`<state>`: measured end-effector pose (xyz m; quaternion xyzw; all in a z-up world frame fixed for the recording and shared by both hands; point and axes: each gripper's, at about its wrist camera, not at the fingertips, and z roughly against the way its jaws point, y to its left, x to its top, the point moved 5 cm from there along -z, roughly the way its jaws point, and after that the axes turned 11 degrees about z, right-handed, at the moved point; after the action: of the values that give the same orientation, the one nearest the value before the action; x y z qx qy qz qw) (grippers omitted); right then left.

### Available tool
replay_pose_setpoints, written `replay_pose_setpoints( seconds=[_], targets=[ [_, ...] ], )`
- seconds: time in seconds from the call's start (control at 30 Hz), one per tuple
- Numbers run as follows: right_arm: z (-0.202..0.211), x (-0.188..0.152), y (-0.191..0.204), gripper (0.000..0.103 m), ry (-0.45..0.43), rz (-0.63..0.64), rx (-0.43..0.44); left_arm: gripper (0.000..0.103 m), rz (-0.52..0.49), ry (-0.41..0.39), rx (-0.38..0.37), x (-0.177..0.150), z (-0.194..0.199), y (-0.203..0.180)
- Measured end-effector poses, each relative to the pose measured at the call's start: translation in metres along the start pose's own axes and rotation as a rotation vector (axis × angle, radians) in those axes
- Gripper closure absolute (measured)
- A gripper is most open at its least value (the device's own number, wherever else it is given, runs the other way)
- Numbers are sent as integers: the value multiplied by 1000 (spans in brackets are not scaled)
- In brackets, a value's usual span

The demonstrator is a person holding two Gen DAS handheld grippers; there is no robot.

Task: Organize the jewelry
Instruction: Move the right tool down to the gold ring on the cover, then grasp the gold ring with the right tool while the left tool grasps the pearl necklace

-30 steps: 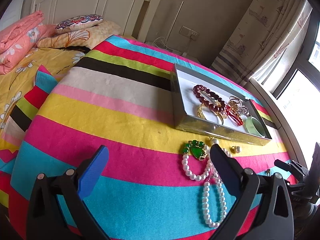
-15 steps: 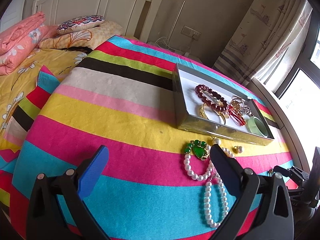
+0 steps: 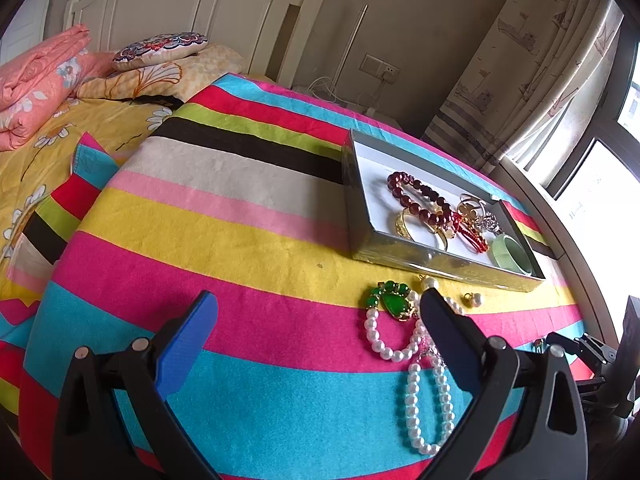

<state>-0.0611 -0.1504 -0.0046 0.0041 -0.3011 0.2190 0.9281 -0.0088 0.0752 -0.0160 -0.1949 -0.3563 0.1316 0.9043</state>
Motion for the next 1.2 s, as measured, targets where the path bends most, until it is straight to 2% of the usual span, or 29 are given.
replay_pose_setpoints(
  seconds=[0.13,0.2,0.27,0.33,0.5,0.6,0.73,0.8,0.93,1.03,1.13,1.17,1.2],
  targets=[
    [2,0,4,42,-17,15,17,3,1,3,1,0,-1,0],
    [3,1,5,50,-27,22,22,3,2,3,1,0,-1,0],
    [4,1,7,69,-39,29,22,3,3,7,5,0,-2,0],
    [5,1,8,81,-49,35,14,3,3,15,7,0,-3,1],
    [6,1,9,81,-55,40,5,3,1,41,16,0,-8,1],
    [7,0,8,81,-56,35,1,3,-27,27,29,-2,-5,-5],
    [6,0,6,81,-53,21,1,3,-91,87,-48,-22,-2,-33],
    [6,0,5,81,-53,20,1,3,-139,123,-55,-34,-7,-49],
    [6,0,5,81,-53,18,3,3,-274,131,2,-51,-15,-74],
    [6,0,5,81,-53,17,3,3,-301,166,19,-60,-24,-82],
    [6,0,5,81,-55,13,8,3,-378,188,100,-68,-36,-89],
    [6,0,5,81,-55,14,6,4,-401,186,123,-70,-38,-91],
    [6,0,5,81,-55,14,7,10,-419,180,126,-72,-38,-93]
  ],
)
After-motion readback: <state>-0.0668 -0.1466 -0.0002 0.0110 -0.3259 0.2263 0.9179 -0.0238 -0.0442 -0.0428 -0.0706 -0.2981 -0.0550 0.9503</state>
